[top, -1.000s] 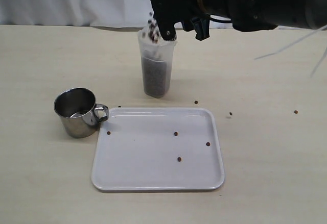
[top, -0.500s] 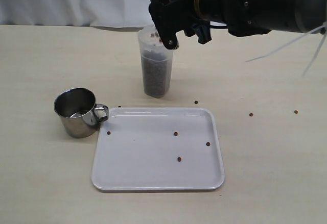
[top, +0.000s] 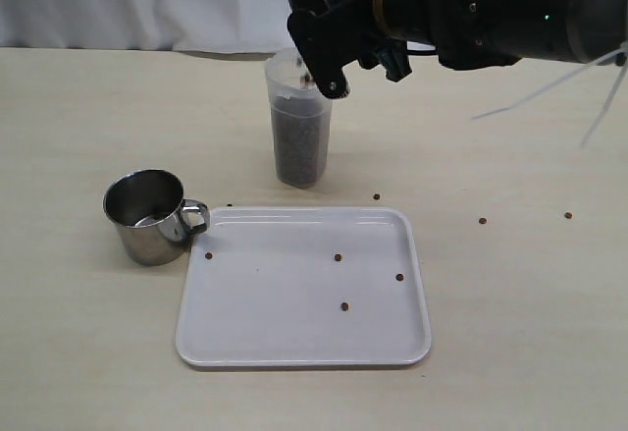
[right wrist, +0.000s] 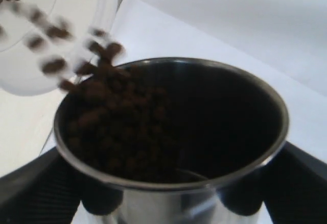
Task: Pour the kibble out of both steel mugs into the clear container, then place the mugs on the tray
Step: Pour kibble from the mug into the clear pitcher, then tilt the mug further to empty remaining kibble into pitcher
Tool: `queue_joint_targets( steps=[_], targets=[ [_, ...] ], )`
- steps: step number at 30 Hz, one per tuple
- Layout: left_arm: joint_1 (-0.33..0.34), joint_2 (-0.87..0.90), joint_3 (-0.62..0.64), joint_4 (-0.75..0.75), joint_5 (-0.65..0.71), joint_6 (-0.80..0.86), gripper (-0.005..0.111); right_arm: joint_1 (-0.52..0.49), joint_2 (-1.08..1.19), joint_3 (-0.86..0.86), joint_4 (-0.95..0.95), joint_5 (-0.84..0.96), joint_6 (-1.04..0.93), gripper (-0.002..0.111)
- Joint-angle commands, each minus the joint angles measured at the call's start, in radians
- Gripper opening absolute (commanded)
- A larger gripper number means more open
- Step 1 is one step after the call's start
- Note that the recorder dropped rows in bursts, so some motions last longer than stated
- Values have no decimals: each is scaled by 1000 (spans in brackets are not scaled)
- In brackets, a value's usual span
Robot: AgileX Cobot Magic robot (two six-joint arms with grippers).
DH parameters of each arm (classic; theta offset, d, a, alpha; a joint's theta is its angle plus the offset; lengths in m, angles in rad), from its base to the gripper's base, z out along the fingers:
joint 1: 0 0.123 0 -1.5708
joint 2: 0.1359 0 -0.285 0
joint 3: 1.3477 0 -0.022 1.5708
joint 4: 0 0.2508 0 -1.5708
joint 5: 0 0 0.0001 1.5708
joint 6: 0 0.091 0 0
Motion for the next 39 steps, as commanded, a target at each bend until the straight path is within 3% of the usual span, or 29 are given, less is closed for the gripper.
queue_joint_targets(
  steps=[1, 39],
  targets=[
    [-5, -6, 3, -7, 3, -3, 0, 0, -8, -9, -9, 4, -45, 5],
    [-5, -6, 3, -7, 0, -3, 0, 30, -6, -31, -9, -11, -255, 5]
  ],
)
